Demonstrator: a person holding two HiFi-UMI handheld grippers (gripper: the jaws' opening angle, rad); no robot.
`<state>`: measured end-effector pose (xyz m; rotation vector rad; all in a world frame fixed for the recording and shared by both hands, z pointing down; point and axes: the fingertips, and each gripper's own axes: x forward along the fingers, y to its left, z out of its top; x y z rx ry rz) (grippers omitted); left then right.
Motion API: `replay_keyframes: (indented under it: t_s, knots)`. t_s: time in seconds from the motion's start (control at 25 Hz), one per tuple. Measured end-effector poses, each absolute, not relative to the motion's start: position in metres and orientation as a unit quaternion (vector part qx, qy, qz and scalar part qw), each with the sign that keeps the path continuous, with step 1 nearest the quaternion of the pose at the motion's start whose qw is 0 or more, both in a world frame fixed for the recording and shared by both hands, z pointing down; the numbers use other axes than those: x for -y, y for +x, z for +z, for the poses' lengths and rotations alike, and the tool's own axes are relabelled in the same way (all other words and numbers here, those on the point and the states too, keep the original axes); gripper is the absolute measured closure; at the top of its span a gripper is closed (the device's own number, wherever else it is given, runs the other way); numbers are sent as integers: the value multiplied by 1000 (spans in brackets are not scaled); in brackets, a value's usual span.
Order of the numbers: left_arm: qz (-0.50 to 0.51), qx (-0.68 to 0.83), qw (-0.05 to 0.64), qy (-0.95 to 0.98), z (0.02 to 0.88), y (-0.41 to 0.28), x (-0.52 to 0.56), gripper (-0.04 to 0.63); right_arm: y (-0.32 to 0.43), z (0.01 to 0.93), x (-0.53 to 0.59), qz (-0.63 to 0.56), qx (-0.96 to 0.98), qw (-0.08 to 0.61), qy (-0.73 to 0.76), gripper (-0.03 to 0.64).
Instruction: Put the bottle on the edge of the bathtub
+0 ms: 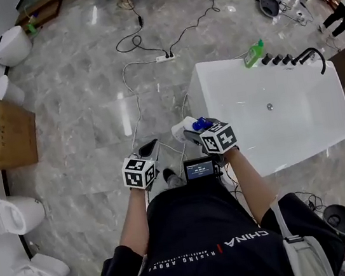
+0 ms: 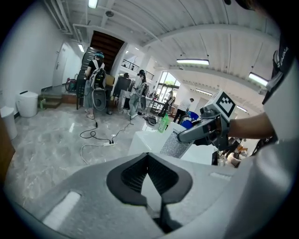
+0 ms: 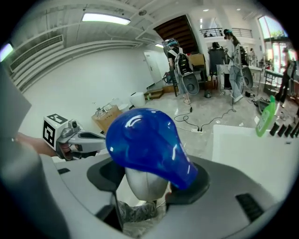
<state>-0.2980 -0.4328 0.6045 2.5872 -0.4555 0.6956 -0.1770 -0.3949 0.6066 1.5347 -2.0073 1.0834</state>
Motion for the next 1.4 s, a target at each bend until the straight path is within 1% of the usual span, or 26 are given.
replay_keyframes:
  t_s: [0.24, 0.48, 0.68, 1.04, 1.4]
  knots:
    - [251, 140, 221, 932, 613, -287, 463, 586, -160, 604, 406, 395, 685, 187, 583, 341]
    - [259, 107, 220, 934, 621, -258, 481, 586, -129, 606, 420, 406, 660, 178, 606, 342]
    - [263, 100, 210, 936, 622, -218, 515, 586, -96, 618, 452, 412, 655, 172, 610, 341]
    - [284, 81, 180, 938, 609, -111, 588, 586, 14, 610, 517, 414, 644, 143, 627, 341]
    - [297, 72, 158, 939, 608, -16, 640, 586, 122, 626, 546, 419, 611, 123, 660, 341]
